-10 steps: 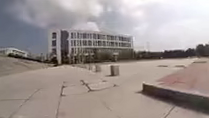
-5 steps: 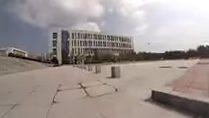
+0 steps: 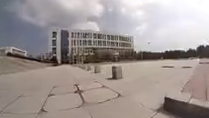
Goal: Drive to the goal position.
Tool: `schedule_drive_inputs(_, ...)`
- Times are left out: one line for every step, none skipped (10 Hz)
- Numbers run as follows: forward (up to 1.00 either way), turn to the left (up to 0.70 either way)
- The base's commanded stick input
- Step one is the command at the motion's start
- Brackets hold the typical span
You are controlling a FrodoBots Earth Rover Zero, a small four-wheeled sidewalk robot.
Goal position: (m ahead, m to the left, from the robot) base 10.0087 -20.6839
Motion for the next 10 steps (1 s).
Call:
schedule_drive_inputs(0.70, -0.02)
schedule_drive_inputs(0.70, -0.01)
schedule_drive_inputs(0.70, 0.00)
schedule_drive_inputs(0.70, -0.02)
schedule_drive_inputs(0.70, -0.17)
schedule_drive_inputs(0.70, -0.28)
schedule_drive_inputs(0.70, -0.31)
schedule_drive_inputs(0.70, -0.33)
schedule_drive_inputs(0.70, -0.33)
schedule_drive_inputs(0.70, -0.33)
